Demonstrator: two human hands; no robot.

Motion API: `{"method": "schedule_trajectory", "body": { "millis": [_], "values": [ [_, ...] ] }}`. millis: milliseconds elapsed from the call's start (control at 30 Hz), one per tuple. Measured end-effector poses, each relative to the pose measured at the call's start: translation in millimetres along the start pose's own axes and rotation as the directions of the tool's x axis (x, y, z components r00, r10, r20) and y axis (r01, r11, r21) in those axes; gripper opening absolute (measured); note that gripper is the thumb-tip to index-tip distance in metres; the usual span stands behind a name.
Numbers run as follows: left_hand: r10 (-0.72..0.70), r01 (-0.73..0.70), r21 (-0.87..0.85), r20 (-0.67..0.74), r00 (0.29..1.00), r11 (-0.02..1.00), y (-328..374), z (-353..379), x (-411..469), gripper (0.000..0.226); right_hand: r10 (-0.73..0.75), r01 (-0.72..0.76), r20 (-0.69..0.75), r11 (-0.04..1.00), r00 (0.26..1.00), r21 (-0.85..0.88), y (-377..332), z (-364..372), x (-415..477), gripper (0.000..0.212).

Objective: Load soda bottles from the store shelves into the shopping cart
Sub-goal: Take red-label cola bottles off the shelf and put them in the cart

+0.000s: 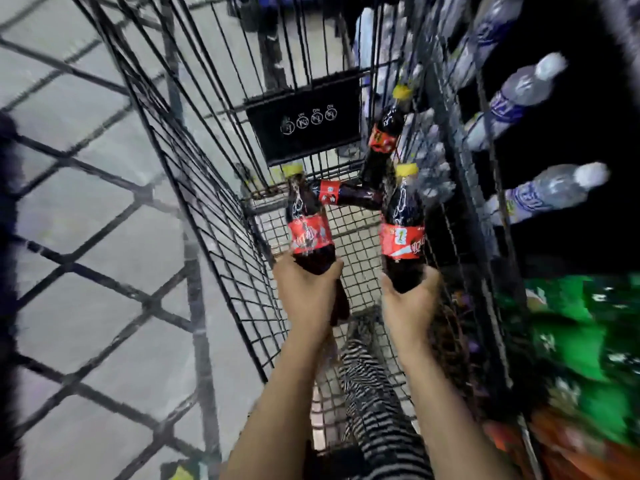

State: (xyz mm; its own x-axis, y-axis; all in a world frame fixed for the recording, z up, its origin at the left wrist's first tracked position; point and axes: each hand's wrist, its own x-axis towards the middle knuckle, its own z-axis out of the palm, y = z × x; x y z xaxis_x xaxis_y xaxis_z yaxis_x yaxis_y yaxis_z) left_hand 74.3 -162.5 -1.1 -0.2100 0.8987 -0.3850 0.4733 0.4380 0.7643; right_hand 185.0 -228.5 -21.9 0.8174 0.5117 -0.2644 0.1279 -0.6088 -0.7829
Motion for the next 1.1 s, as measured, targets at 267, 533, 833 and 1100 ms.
{"method": "schedule_trajectory", "body": {
  "millis": [267, 533, 833, 1100],
  "values": [
    [0.331, -0.369, 0.070, 0.312, 0.890, 0.927, 24.7, -87.9, -83.1, 0.045, 0.083, -0.055, -0.215, 0.990, 0.973, 0.131, -22.5, -94.1, -141.5, 0.049],
    [0.594, -0.637, -0.096, 0.487, 0.640, 0.765, 29.5, -143.1, -164.7, 0.050, 0.181, -0.067, -0.394, 0.956, 0.901, 0.286, 7.8, -156.5, -258.2, 0.045],
    [0.568, -0.749, -0.193, 0.773, 0.282, 0.634, -3.6, -104.7, -292.5, 0.048, 0.372, -0.112, -0.543, 0.885, 0.753, 0.451, 83.8, -235.7, -343.5, 0.045],
    [0.530, -0.751, -0.308, 0.846, 0.065, 0.584, -83.9, -93.4, -494.8, 0.039, 0.529, -0.043, -0.642, 0.789, 0.555, 0.613, 206.0, -340.2, -474.6, 0.051]
  ]
}}
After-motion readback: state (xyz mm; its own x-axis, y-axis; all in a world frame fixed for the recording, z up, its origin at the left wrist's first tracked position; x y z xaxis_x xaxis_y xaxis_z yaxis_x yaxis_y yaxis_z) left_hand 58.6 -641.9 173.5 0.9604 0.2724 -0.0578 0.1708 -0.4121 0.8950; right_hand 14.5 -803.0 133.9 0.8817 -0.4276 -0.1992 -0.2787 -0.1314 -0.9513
